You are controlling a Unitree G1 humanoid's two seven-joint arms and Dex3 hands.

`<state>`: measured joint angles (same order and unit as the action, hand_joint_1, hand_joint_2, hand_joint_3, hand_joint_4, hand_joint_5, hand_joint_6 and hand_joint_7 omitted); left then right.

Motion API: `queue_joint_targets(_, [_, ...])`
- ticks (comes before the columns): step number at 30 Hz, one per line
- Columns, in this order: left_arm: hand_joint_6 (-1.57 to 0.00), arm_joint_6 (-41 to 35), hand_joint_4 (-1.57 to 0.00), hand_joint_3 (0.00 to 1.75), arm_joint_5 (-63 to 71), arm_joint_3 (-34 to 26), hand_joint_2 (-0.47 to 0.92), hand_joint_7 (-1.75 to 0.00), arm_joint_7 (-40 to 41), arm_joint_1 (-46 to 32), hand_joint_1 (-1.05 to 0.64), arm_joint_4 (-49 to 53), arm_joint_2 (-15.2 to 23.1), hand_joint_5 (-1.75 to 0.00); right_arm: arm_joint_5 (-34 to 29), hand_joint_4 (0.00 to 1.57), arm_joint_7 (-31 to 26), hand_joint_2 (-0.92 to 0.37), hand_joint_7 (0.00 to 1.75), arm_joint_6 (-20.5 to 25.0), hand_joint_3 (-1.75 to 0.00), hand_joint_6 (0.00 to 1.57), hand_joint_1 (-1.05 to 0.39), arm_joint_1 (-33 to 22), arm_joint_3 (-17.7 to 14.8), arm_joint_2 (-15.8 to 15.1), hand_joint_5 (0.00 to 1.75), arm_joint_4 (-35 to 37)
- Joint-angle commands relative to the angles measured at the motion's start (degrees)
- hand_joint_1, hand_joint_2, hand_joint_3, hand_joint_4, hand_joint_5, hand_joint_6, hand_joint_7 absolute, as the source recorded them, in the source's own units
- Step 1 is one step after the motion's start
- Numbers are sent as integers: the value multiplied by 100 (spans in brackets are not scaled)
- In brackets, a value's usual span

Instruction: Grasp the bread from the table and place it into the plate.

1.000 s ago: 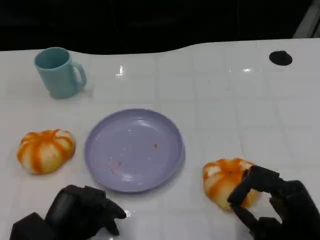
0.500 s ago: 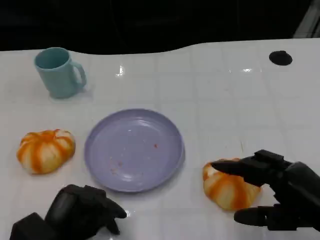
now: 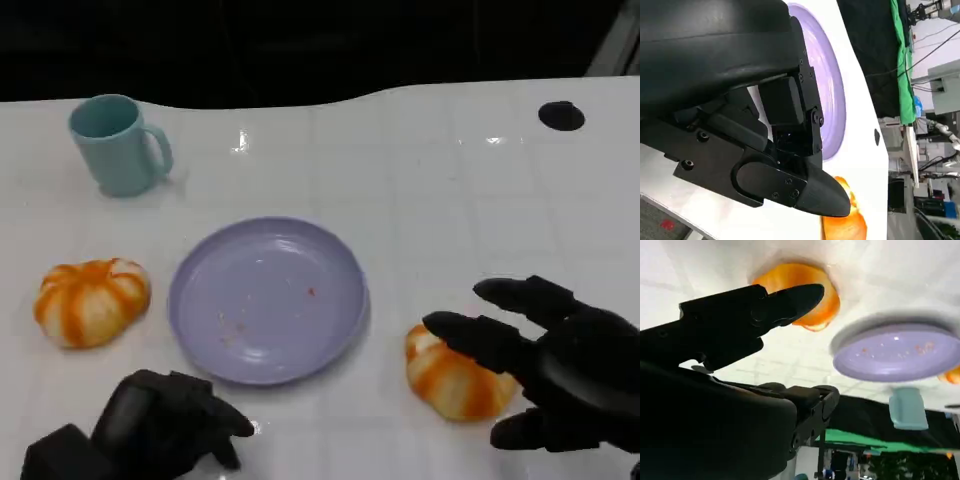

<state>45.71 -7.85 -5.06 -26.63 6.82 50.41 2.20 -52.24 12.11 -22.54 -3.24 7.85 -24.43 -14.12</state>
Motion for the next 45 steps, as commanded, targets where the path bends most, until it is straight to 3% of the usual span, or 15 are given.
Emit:
queue_joint_targets(1, [-149, -4, -128, 11, 22, -5, 92, -39, 75, -27, -105, -39, 55, -106, -236, 0, -99, -89, 0, 175, 0, 22, -68, 260, 230, -171, 30, 280])
queue_joint_targets(14, [-149, 39, -128, 13, 58, 23, 92, -39, 132, -49, -105, -60, 44, -106, -715, 4, -686, -92, 1, 610, -1, 24, -67, 1040, 1048, -182, 31, 1639])
queue_joint_targets(25, [-148, 86, -128, 13, 77, 38, 92, -39, 169, -83, -105, -85, 53, -106, -658, 5, -927, -92, 1, 837, -7, 23, -60, 1679, 1698, -17, 25, 2898])
queue_joint_targets(27, [-148, 73, -128, 13, 69, 38, 92, -40, 165, -90, -105, -99, 46, -106, -574, 27, -1127, -92, 5, 806, -13, 38, -50, 1801, 1780, 71, 30, 3206])
queue_joint_targets(28, [-148, 65, -128, 14, 75, 42, 92, -40, 172, -96, -105, -112, 44, -106, -495, 46, -1303, -92, 8, 755, -18, 49, -44, 1851, 1793, 126, 38, 3378])
queue_joint_targets(29, [-148, 50, -128, 14, 78, 43, 92, -40, 180, -100, -105, -123, 41, -106, -413, 69, -1517, -92, 11, 684, -27, 74, -37, 1895, 1805, 172, 68, 3547])
queue_joint_targets(30, [-148, 44, -128, 14, 77, 42, 92, -40, 181, -98, -105, -124, 40, -106, -338, 77, -1752, -92, 12, 608, -33, 89, -34, 1934, 1816, 219, 88, 3714])
queue_joint_targets(31, [-148, 40, -128, 14, 83, 42, 92, -40, 187, -97, -105, -127, 38, -106, -283, 82, -1990, -92, 22, 535, -39, 104, -32, 1967, 1833, 256, 122, 3866])
queue_joint_targets(32, [-148, 37, -128, 13, 86, 43, 92, -40, 192, -97, -105, -130, 38, -106, -249, 83, -2159, -92, 68, 484, -44, 98, -30, 1997, 1857, 273, 153, 3978])
queue_joint_targets(35, [-148, 43, -128, 13, 86, 50, 92, -40, 185, -95, -105, -132, 41, -107, -162, 81, -2572, -91, 143, 377, -54, 72, -29, 2087, 1921, 328, 172, 4306])
queue_joint_targets(37, [-148, 50, -128, 13, 73, 48, 92, -40, 172, -87, -105, -117, 40, -107, -141, 79, -2747, -91, 155, 358, -58, 64, -30, 2142, 1965, 343, 174, 4442])
queue_joint_targets(39, [-148, 63, -128, 13, 77, 44, 92, -40, 176, -76, -105, -91, 44, -107, -203, 79, -3013, -85, 139, 395, -62, 67, -30, 2196, 2017, 361, 175, 4541])
queue_joint_targets(42, [-148, 105, -127, 13, 83, 42, 92, -40, 173, -68, -105, -60, 46, -107, -131, 78, -3381, -83, 138, 347, -67, 68, -31, 2258, 2034, 412, 175, 4681])
queue_joint_targets(45, [-147, 105, -127, 13, 59, 36, 92, -40, 142, -51, -105, -23, 43, -107, -24, 79, -3749, -76, 163, 231, -74, 60, -30, 2308, 1998, 482, 175, 4833])
